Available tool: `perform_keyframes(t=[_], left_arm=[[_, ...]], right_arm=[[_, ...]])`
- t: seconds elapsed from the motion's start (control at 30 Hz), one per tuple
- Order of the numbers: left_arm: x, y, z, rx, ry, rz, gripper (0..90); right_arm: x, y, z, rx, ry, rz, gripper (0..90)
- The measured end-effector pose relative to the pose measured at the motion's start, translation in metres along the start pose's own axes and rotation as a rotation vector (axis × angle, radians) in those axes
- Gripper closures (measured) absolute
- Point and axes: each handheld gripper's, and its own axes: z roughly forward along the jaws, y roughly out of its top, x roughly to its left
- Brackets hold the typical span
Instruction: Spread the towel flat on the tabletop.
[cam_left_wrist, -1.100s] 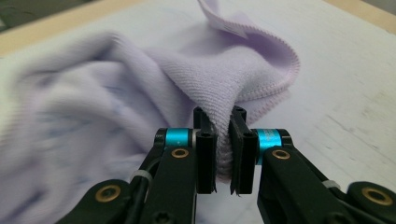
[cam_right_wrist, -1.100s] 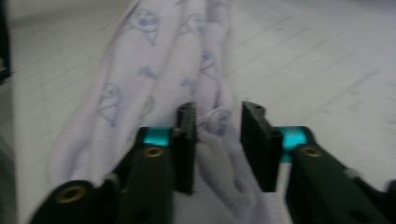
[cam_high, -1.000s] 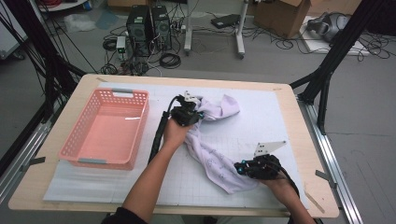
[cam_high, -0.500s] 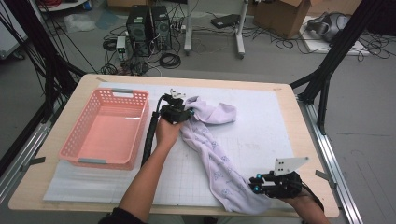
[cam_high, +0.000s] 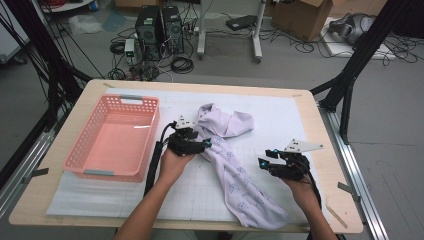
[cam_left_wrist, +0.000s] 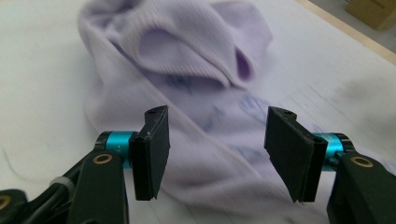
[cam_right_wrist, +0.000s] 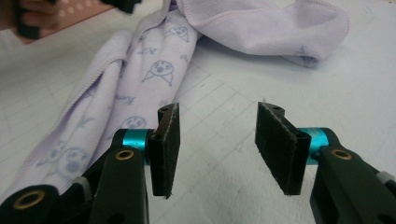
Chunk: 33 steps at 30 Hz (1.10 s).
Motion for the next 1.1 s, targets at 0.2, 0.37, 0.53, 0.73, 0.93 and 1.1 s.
perform_keyframes(t=[0.2,0.37,0.53,0.73,0.93,1.1], left_arm=[[-0.017,-0.015,0.002,0.039,-0.088,-0.023,42.4],[-0.037,-0.020,0.018,0.099,-0.079,0.019,39.3],[-0.041,-0.022,0.020,0.138,-0.034,0.124,62.7],[-0.026,-0.031,-0.008,0.127,-0.033,0.127,79.5],[0.000,-0.054,-0.044,0.116,0.021,0.070,79.5],[0.013,-0.066,-0.060,0.091,0.053,0.030,79.6]], right_arm=[[0.003,-0.004,0.009,0.016,-0.033,-0.008,49.1],[0.004,-0.006,0.008,0.012,-0.030,-0.010,50.0],[0.002,-0.006,0.007,0.009,-0.030,-0.009,50.0],[0.002,-0.007,0.006,0.013,-0.045,-0.006,50.2],[-0.001,-0.007,0.005,-0.002,-0.047,0.025,51.8],[0.006,-0.004,0.019,0.038,-0.035,0.000,53.5]])
